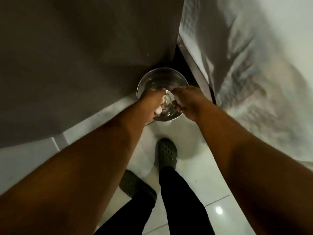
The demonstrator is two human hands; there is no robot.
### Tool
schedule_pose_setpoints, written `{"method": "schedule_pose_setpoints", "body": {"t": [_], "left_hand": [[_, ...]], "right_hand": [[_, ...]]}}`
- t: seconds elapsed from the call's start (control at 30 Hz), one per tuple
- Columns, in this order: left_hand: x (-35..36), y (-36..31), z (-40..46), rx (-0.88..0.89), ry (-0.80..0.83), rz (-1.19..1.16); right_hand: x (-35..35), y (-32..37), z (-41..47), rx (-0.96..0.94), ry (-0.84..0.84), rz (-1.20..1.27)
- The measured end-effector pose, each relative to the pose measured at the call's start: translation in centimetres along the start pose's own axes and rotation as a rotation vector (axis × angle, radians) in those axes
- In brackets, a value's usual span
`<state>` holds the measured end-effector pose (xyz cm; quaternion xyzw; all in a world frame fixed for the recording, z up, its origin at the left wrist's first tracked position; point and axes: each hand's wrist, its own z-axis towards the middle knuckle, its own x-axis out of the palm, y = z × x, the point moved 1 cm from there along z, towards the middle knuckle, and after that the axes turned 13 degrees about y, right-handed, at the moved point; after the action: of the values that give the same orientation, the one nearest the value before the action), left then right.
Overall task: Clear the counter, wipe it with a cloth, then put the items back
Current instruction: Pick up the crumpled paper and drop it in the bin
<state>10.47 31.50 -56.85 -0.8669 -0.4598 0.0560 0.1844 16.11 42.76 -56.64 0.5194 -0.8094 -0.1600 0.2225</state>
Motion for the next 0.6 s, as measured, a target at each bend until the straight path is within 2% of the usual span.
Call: {"method": "schedule_pose_setpoints", "body": {"t": [0.1,0.3,0.43,0.6], "left_hand": [[-1.3,0.6,3.7,-0.049,0.130,0.014],[-4.6,1.1,4.9,-0.073,0.068,-0.007],[-4.1,1.5,1.7,-0.003,0.065,-0.054],[-4.5,2.2,-7.2,0.068,-0.015,-0.034]], "right_hand": [[-1.0,-1.9,3.4,-0.054,0.093,0.035],[-1.6,-2.8,5.5,-0.084,0.116,0.038],[-1.3,-1.5,2.3,-0.050,0.046,-0.002],[1.3,1.8,-5.6,-0.081,0.000,-0.050]]}}
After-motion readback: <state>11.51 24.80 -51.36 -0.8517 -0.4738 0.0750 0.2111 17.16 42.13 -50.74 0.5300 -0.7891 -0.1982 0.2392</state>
